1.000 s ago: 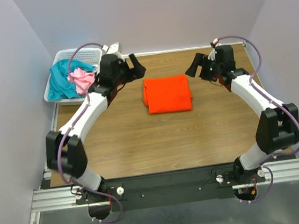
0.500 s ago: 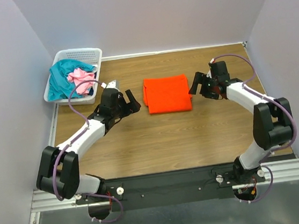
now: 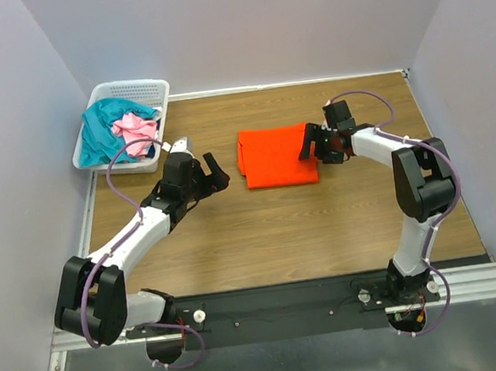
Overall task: Fold and stack the t-shirts
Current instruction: Neatly place the folded tshirt to the corner
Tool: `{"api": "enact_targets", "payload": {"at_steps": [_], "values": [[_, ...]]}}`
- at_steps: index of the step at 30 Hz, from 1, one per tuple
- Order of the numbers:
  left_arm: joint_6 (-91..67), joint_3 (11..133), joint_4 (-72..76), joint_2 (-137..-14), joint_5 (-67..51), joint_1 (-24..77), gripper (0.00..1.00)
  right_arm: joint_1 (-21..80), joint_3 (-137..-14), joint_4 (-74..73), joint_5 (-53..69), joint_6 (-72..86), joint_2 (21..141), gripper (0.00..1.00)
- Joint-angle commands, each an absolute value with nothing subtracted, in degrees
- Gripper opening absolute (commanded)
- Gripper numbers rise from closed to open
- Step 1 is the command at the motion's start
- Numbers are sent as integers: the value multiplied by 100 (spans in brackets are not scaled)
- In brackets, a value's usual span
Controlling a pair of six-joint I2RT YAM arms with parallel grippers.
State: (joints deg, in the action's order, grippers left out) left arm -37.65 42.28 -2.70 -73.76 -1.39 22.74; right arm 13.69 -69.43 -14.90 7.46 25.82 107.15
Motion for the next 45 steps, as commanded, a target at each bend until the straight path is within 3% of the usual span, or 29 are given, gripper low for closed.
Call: {"api": "enact_targets", "payload": {"at_steps": [1, 7, 10, 14, 16, 22, 36, 45], "values": [[-3797, 4105, -352, -7216, 193, 2303, 98, 1468, -7093, -1512, 448, 2523, 10968, 84], [-3788, 4122, -369, -7216, 211, 2303, 98, 1547, -7145, -1512, 229, 2470, 11179, 73], [-3788, 4139, -369, -7225, 255, 2303, 98, 1617, -7172, -1512, 237, 2435, 11276, 54], [-3771, 4140, -378, -7233, 264, 2303, 98, 1679, -7154, -1521, 228, 2426, 11329, 37], [-3762, 4140, -378, -7225, 264, 2303, 98, 1696, -7102, -1529, 211, 2417, 11303, 35], [-3665, 4192, -404, -7233, 325, 2303, 98, 1705, -6830, -1547, 167, 2215, 11145, 12], [-3358, 4342, -343, -7128, 220, 2303, 98, 1617, -5424, -2942, -992, 1828, 9300, 9], [-3235, 4324, -246, -7058, 193, 2294, 98, 985, -5476, -3919, -2100, 1873, 8894, 5]]}}
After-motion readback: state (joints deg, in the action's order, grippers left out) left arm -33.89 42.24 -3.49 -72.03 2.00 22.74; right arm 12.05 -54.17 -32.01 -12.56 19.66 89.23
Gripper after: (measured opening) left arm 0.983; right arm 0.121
